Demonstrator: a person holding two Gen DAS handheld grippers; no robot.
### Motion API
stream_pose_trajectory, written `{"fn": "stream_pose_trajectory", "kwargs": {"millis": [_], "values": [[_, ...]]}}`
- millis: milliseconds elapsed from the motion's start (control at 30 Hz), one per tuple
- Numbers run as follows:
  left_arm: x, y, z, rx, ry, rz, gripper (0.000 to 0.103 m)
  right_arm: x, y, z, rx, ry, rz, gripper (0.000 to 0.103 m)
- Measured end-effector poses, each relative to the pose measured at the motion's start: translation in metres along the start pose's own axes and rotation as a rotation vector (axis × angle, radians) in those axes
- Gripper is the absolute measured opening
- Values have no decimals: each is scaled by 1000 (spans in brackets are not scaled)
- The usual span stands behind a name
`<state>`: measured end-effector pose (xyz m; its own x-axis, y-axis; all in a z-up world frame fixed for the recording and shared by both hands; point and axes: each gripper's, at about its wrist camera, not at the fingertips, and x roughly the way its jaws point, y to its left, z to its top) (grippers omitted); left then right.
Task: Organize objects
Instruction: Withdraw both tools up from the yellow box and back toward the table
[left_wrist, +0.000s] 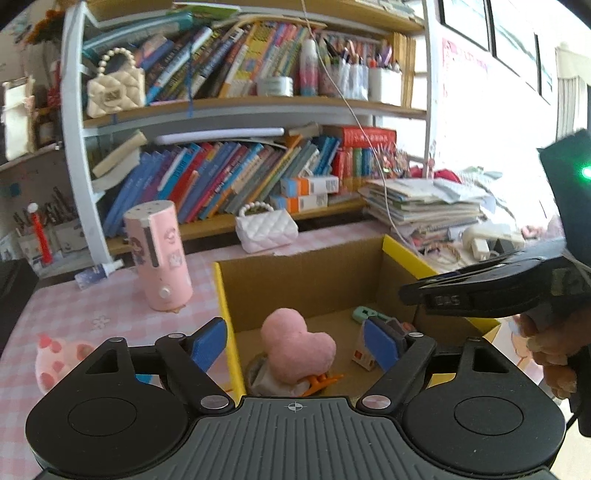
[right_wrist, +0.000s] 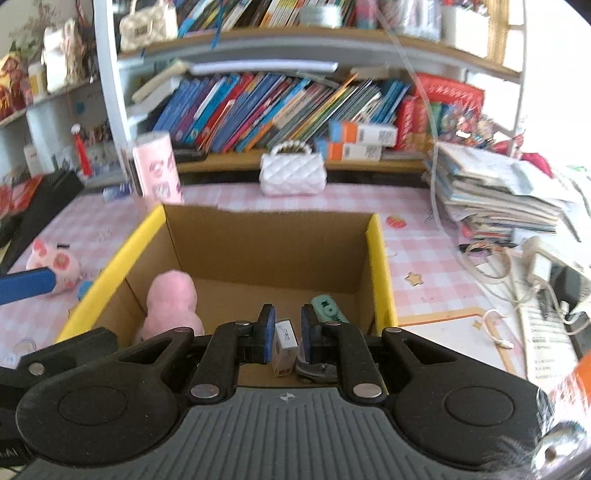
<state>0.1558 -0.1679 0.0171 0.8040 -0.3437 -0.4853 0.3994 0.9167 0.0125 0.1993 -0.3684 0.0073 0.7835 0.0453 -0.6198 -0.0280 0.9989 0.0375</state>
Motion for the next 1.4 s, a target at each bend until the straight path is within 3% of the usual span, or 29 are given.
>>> {"fn": "stream_pose_trajectory", "kwargs": {"millis": [200,433,1033,1400], "values": [[-23,8,-7,-32,-19,-4,84,-35,2,-11,43,-62,-51,14],[-42,20,-28,-62,6,-15,84,-65,15,-37,90,-73,-114,16],[-80,43,-91,-41,157,2,84,-85,87,-119,124,73,-190,22],[-102,65,-116,-55,219,16,86,-95,121,-143,130,110,-184,31]]}}
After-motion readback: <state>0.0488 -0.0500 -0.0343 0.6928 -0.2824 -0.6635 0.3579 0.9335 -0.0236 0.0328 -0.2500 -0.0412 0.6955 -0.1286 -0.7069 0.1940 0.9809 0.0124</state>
